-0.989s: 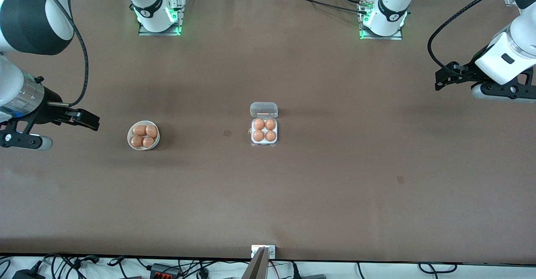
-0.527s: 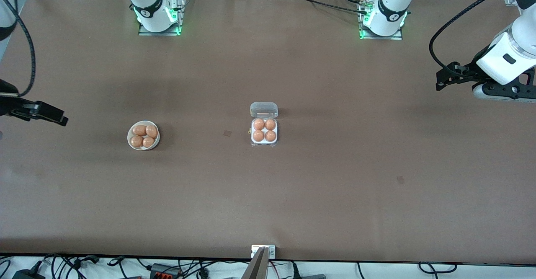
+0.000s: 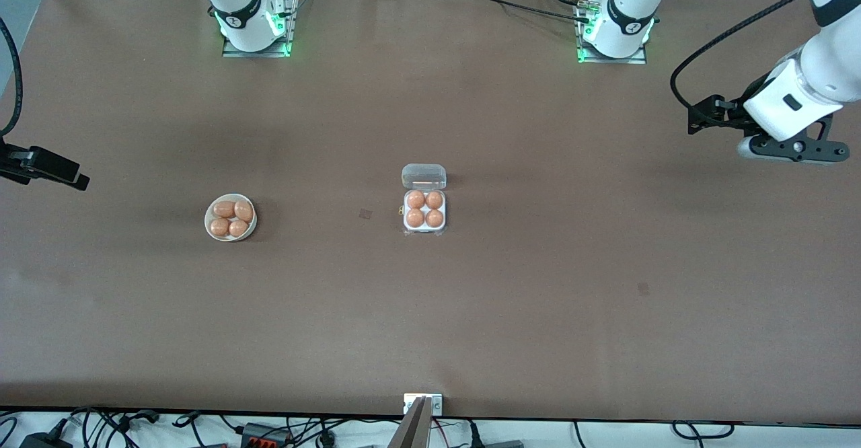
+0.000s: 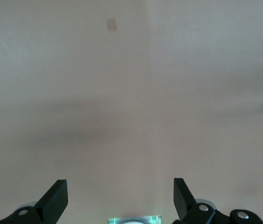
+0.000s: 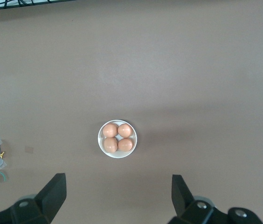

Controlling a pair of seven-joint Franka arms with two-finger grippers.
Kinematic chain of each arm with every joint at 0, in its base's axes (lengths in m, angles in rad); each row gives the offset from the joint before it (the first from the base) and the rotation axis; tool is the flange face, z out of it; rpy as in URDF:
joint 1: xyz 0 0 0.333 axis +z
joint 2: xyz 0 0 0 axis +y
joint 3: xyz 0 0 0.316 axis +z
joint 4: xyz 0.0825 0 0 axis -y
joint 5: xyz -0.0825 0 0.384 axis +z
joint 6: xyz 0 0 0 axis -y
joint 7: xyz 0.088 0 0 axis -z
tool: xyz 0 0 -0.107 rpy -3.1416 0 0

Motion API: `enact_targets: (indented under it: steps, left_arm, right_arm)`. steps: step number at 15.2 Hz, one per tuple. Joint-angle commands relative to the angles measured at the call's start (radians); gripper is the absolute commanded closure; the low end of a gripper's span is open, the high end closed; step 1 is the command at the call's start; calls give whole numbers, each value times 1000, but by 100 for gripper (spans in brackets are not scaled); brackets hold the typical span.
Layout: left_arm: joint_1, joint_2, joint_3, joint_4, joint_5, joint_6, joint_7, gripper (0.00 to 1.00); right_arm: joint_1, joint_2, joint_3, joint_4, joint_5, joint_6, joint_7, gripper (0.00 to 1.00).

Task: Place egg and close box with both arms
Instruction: 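Move the left gripper over the open lid of the egg box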

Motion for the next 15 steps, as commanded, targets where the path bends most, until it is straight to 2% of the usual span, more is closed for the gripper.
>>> enact_targets:
  steps: [1, 2, 3, 4, 5, 6, 7, 11, 12, 15]
  left_arm:
    - [10, 107, -7, 123, 9, -55, 37, 0]
    - [10, 128, -5, 154, 8, -50, 60, 1]
    - [4, 173, -5, 206, 9, -59, 58, 26]
    - [1, 196, -7, 267, 3, -79, 60, 56]
    - [-7, 202, -7, 284, 3, -125, 57, 82]
    - [-15, 208, -14, 291, 8, -148, 51, 95]
    - [-31, 208, -16, 292, 14, -148, 49, 99]
    - [-42, 204, -54, 278, 8, -196, 39, 99]
    - [-42, 195, -83, 257, 8, -200, -2, 99]
    - [-41, 184, -236, 216, 6, -187, -188, 99]
  right_arm:
    - [3, -35, 28, -53, -41, -7, 4, 0]
    - [14, -61, 29, -84, -59, -7, 7, 0]
    - [15, -90, 29, -124, -69, -1, 11, 0]
    - [15, -116, 29, -163, -69, 8, 13, 0]
    - [15, -139, 29, -203, -70, 25, 13, 0]
    - [14, -164, 29, -242, -70, 43, 13, 0]
    - [14, -185, 28, -282, -70, 62, 13, 0]
    - [14, -296, 29, -467, -70, 171, 13, 0]
    - [14, -314, 29, -501, -70, 185, 13, 0]
    - [12, -351, 29, -546, -78, 189, 13, 0]
